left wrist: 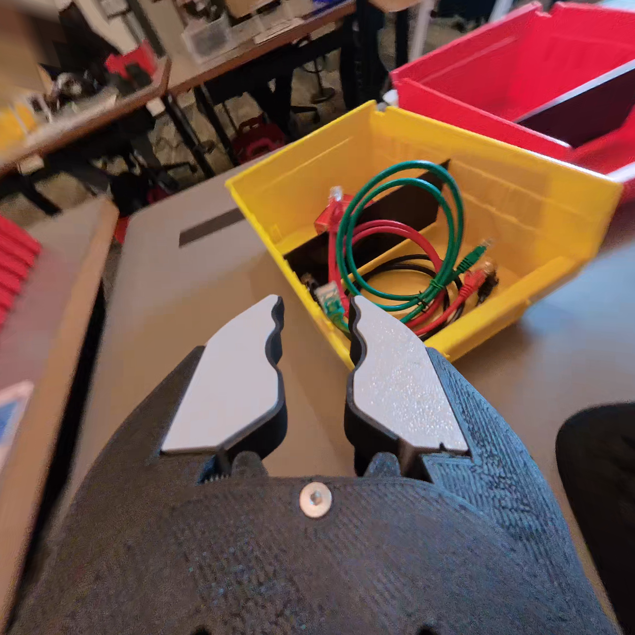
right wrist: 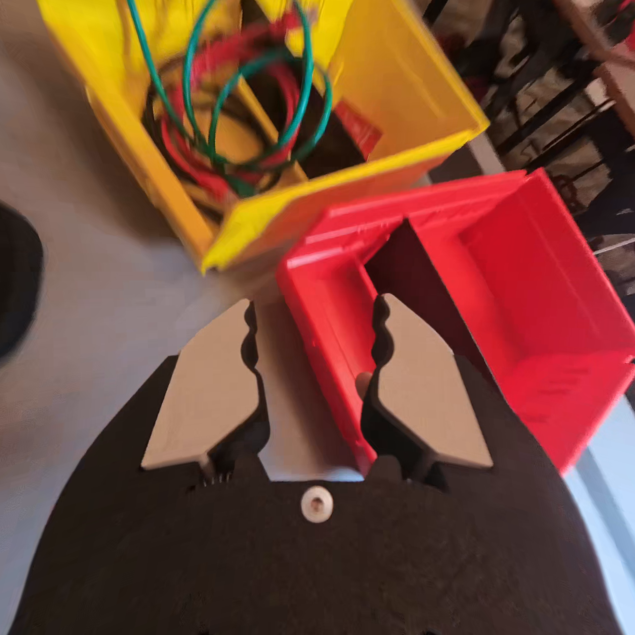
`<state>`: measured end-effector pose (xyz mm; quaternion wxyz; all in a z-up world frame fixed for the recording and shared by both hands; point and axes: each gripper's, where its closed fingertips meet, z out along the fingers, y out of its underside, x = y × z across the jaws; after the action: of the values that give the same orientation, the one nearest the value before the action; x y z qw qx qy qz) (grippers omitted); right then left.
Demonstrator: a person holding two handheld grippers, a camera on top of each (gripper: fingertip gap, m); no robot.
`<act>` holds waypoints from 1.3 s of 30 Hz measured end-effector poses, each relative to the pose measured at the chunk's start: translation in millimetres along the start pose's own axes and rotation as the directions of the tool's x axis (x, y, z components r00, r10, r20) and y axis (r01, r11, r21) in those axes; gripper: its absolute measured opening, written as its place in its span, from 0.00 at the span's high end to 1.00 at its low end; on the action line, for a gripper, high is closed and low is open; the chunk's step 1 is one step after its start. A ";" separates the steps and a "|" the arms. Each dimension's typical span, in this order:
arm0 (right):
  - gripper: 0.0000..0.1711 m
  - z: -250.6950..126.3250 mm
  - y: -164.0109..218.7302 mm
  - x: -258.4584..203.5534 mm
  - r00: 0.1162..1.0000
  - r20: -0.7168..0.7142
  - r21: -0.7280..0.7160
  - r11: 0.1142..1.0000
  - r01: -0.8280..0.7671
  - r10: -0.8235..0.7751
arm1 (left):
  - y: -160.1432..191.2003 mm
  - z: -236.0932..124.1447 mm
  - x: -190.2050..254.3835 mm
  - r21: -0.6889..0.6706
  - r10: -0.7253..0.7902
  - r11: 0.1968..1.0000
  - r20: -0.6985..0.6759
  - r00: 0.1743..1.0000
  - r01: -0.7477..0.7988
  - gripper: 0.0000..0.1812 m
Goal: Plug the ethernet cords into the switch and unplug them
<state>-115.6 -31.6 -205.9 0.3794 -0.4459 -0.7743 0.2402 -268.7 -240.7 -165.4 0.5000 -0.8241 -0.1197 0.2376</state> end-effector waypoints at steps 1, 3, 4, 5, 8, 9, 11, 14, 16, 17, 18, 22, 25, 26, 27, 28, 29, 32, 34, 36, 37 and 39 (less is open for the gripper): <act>0.60 1.3 13.1 1.7 0.998 0.028 -0.066 0.996 0.062 -0.060 | -9.5 -4.3 9.3 -0.014 0.079 0.997 -0.038 0.996 -0.080 0.80; 0.58 6.1 37.1 5.2 0.983 0.082 -0.167 0.970 0.175 -0.163 | -15.5 -6.3 45.1 -0.077 0.187 0.975 -0.209 0.960 -0.207 0.77; 0.57 9.0 48.4 6.2 0.975 0.113 -0.213 0.954 0.212 -0.191 | -14.0 -4.1 63.6 -0.107 0.224 0.959 -0.287 0.931 -0.264 0.76; 0.57 11.8 58.8 7.0 0.969 0.141 -0.260 0.937 0.234 -0.203 | -11.5 0.7 80.3 -0.120 0.269 0.938 -0.345 0.899 -0.326 0.75; 0.69 18.6 86.5 11.4 0.963 0.169 -0.374 0.891 0.260 -0.210 | 14.0 24.4 119.6 -0.190 0.354 0.849 -0.487 0.798 -0.493 0.71; 0.76 21.9 93.1 18.7 0.969 0.125 -0.392 0.887 0.244 -0.211 | 25.1 34.5 124.5 -0.218 0.385 0.809 -0.506 0.772 -0.546 0.70; 0.80 20.2 97.7 24.2 0.974 0.077 -0.357 0.906 0.228 -0.215 | 44.8 50.8 132.0 -0.252 0.420 0.742 -0.547 0.724 -0.621 0.70; 0.81 -0.7 110.5 24.6 0.987 0.049 -0.337 0.927 0.163 -0.155 | 59.9 65.2 138.5 -0.247 0.456 0.693 -0.577 0.677 -0.677 0.80; 0.80 -17.1 125.1 25.1 0.993 0.022 -0.322 0.939 0.119 -0.118 | 58.6 69.0 143.6 -0.208 0.472 0.706 -0.575 0.668 -0.677 0.83; 0.80 -26.2 132.1 25.0 0.994 0.008 -0.315 0.944 0.102 -0.105 | 57.1 71.1 144.5 -0.183 0.496 0.705 -0.562 0.662 -0.685 0.84; 0.79 -35.6 138.4 24.9 0.996 -0.009 -0.309 0.947 0.083 -0.090 | 56.1 72.4 145.0 -0.159 0.521 0.703 -0.548 0.655 -0.693 0.84; 0.79 -70.1 164.7 24.9 0.992 -0.110 -0.315 0.949 0.025 -0.063 | 53.6 73.7 149.5 -0.094 0.520 0.742 -0.544 0.658 -0.664 0.84; 0.79 -90.7 188.3 34.6 0.978 -0.196 -0.351 0.936 -0.007 -0.066 | 52.8 74.5 151.1 -0.078 0.515 0.754 -0.546 0.661 -0.652 0.84; 0.79 -95.9 194.6 39.7 0.974 -0.222 -0.353 0.935 -0.032 -0.051 | 52.4 75.2 151.4 -0.078 0.516 0.754 -0.543 0.662 -0.652 0.84; 0.79 -100.5 200.7 44.6 0.970 -0.240 -0.360 0.932 -0.047 -0.044 | 51.8 76.2 151.6 -0.077 0.518 0.754 -0.540 0.663 -0.652 0.84; 0.79 -104.1 206.3 50.2 0.966 -0.256 -0.369 0.928 -0.056 -0.043 | 51.3 77.2 151.6 -0.077 0.518 0.755 -0.539 0.664 -0.652 0.84; 0.79 -106.5 211.7 56.5 0.962 -0.270 -0.378 0.923 -0.064 -0.044 | 50.9 78.3 151.3 -0.077 0.517 0.755 -0.540 0.664 -0.651 0.84; 0.79 -108.4 224.9 77.7 0.955 -0.297 -0.396 0.913 -0.099 -0.025 | 48.4 86.0 148.1 -0.073 0.519 0.755 -0.540 0.662 -0.652 0.84; 0.79 -106.5 231.5 92.8 0.951 -0.309 -0.411 0.904 -0.116 -0.019 | 45.9 94.0 144.8 -0.071 0.519 0.756 -0.540 0.662 -0.650 0.84; 0.79 -102.9 239.0 109.6 0.945 -0.328 -0.429 0.892 -0.140 -0.010 | 42.3 104.9 140.8 -0.068 0.523 0.757 -0.534 0.664 -0.650 0.84; 0.79 -101.1 241.4 117.9 0.941 -0.337 -0.433 0.889 -0.151 -0.005 | 40.4 111.0 138.3 -0.064 0.526 0.757 -0.529 0.665 -0.650 0.84; 0.79 -97.4 245.8 132.4 0.936 -0.352 -0.444 0.879 -0.174 0.007 | 36.5 123.2 132.1 -0.059 0.527 0.763 -0.520 0.672 -0.644 0.83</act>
<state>45.8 206.9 -273.0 0.3762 -0.5953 -0.7098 -0.0169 -219.8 -106.0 -281.1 0.3073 -0.9036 0.2512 0.1615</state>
